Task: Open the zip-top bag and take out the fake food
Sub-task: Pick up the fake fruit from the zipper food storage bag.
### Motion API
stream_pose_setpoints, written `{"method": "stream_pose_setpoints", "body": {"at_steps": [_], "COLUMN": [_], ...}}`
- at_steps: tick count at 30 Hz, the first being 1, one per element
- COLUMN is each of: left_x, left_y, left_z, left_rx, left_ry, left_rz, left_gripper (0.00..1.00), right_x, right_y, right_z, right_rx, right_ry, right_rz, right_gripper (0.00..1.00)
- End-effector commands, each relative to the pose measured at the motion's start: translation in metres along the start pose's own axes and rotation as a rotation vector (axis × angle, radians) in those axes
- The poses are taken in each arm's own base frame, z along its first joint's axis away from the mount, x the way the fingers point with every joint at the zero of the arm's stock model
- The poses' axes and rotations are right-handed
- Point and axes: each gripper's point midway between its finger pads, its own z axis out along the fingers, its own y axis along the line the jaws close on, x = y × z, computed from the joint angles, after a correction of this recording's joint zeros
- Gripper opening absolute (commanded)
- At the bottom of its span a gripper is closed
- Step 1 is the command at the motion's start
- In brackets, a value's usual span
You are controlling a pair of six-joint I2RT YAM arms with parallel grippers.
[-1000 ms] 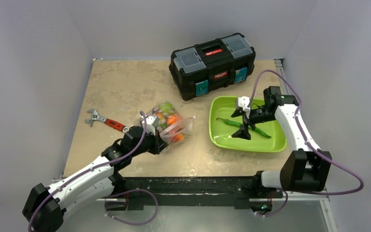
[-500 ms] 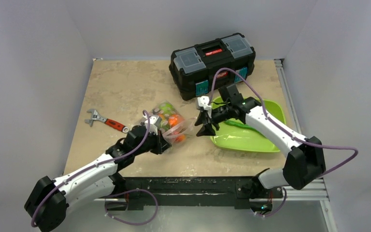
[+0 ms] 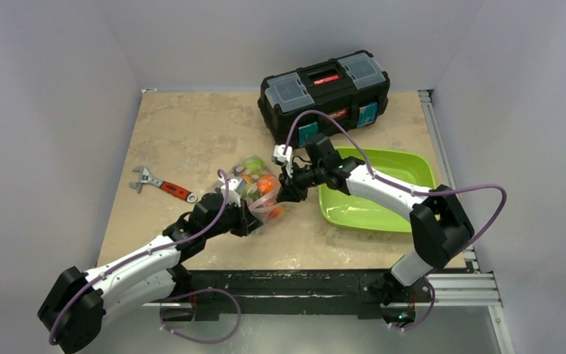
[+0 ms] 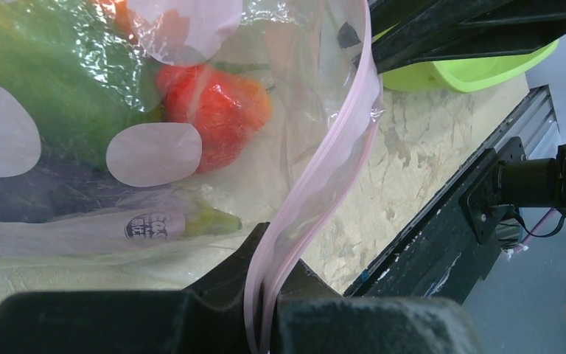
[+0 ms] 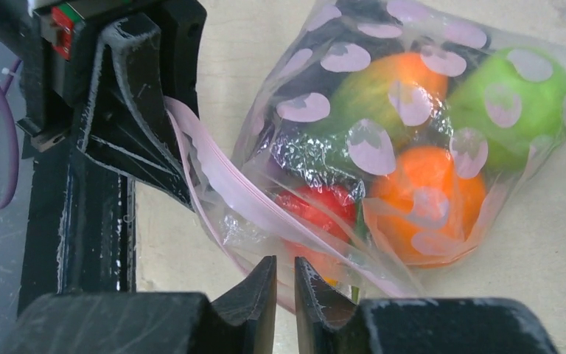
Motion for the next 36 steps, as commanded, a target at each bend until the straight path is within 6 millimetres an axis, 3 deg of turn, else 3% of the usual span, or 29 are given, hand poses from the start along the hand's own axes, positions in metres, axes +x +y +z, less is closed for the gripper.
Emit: {"method": "stream_pose_setpoints", "body": {"at_steps": [1, 10, 24, 31, 36], "left_x": [-0.01, -0.01, 0.008, 0.015, 0.019], "left_y": [-0.011, -0.017, -0.008, -0.003, 0.001], "left_z": [0.001, 0.007, 0.022, 0.027, 0.025], "left_rx": [0.053, 0.088, 0.079, 0.071, 0.06], "left_ry": [-0.041, -0.03, 0.031, 0.052, 0.049], "left_rz": [-0.01, -0.016, -0.031, -0.041, -0.047], "left_gripper": [0.0, 0.0, 0.0, 0.0, 0.0], "right_x": [-0.005, 0.021, 0.035, 0.055, 0.072], "right_y": [-0.007, -0.013, -0.013, -0.006, -0.015], "right_z": [0.0, 0.02, 0.057, 0.073, 0.077], "right_rx": [0.059, 0.074, 0.109, 0.104, 0.148], "right_ry": [-0.042, 0.037, 0.151, 0.234, 0.294], "right_rz": [0.008, 0.045, -0.027, -0.064, -0.068], "right_gripper": [0.14, 0.15, 0.55, 0.67, 0.71]}}
